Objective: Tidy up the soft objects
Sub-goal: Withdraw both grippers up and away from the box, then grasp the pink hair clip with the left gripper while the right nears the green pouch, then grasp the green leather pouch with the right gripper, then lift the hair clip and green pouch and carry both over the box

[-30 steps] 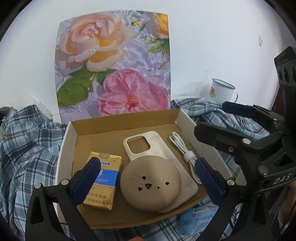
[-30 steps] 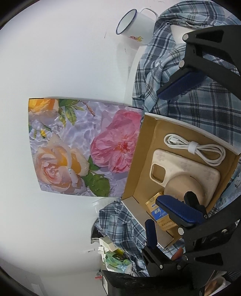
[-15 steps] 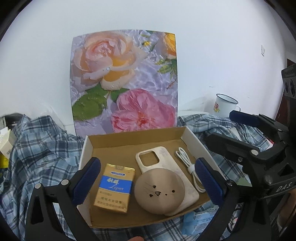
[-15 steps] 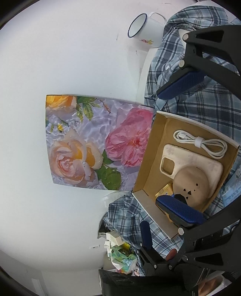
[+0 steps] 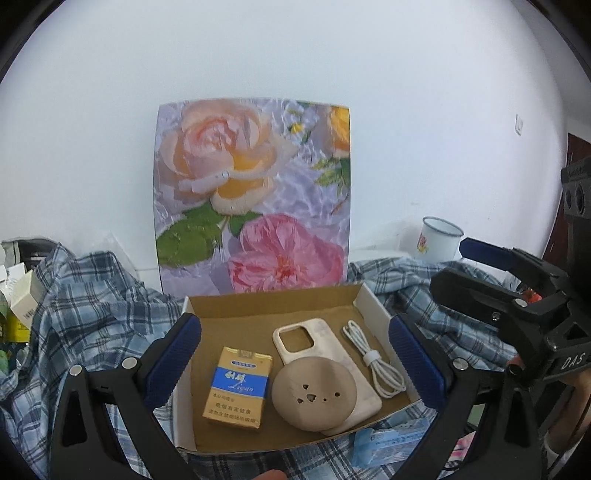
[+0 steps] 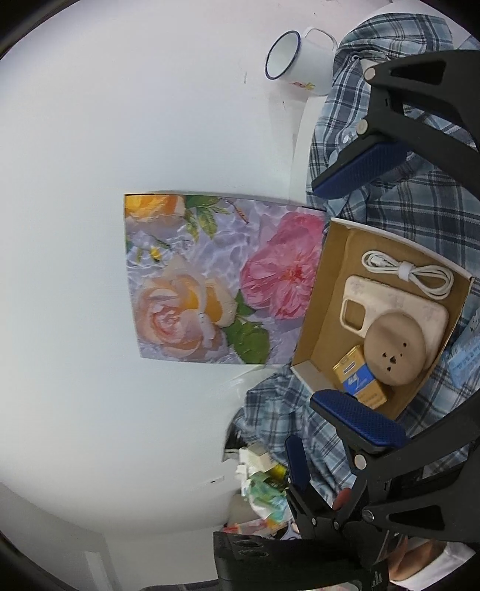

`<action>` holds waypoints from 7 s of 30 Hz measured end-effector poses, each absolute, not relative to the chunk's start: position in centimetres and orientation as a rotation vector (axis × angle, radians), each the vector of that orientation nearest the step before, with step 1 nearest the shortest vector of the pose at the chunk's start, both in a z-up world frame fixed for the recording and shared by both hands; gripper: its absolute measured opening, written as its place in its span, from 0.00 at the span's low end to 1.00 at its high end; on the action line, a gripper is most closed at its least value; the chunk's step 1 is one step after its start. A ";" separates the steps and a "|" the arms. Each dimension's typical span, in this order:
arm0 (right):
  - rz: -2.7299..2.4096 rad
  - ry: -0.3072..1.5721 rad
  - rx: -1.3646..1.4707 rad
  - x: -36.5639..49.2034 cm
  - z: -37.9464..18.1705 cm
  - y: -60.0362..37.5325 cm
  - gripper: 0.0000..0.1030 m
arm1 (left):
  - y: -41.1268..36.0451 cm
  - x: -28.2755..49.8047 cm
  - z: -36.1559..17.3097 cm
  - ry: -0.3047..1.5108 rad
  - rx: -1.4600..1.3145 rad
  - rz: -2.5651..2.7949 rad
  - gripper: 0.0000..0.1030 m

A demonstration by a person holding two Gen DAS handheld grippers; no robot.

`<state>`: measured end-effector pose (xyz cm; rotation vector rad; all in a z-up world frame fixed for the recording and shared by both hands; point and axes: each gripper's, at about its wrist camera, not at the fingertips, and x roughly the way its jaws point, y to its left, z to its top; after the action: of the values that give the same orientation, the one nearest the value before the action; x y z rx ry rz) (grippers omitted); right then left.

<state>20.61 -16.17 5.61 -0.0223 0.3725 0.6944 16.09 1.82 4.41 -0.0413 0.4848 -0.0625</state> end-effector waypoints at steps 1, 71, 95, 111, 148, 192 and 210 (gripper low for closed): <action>0.697 0.367 -0.020 20.4 5.9 -16.3 1.00 | 1.8 15.8 4.8 0.478 -0.042 -0.065 1.00; 0.748 0.572 -0.058 12.7 -0.1 -24.1 1.00 | -1.9 6.6 -0.9 0.721 -0.024 -0.239 1.00; 0.782 0.619 -0.005 13.6 -1.5 -24.4 1.00 | -1.7 6.9 -5.3 0.899 -0.009 -0.217 0.87; 0.782 0.627 -0.003 13.8 -1.6 -24.4 1.00 | -2.0 7.3 -6.4 0.941 0.008 -0.220 0.28; 0.670 0.905 -0.230 16.0 -6.8 -25.3 0.74 | -1.6 6.2 -4.8 0.849 -0.051 -0.250 0.21; 0.691 0.450 -0.119 12.4 3.4 -25.6 0.67 | -0.2 4.7 2.0 0.621 -0.061 -0.229 0.22; 0.763 0.311 -0.140 11.9 9.6 -21.6 0.68 | 0.7 5.1 9.5 0.443 -0.050 -0.192 0.22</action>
<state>11.93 -21.62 9.59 -0.1402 0.3112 0.7633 5.11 0.67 9.55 -0.0499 0.4430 -0.1916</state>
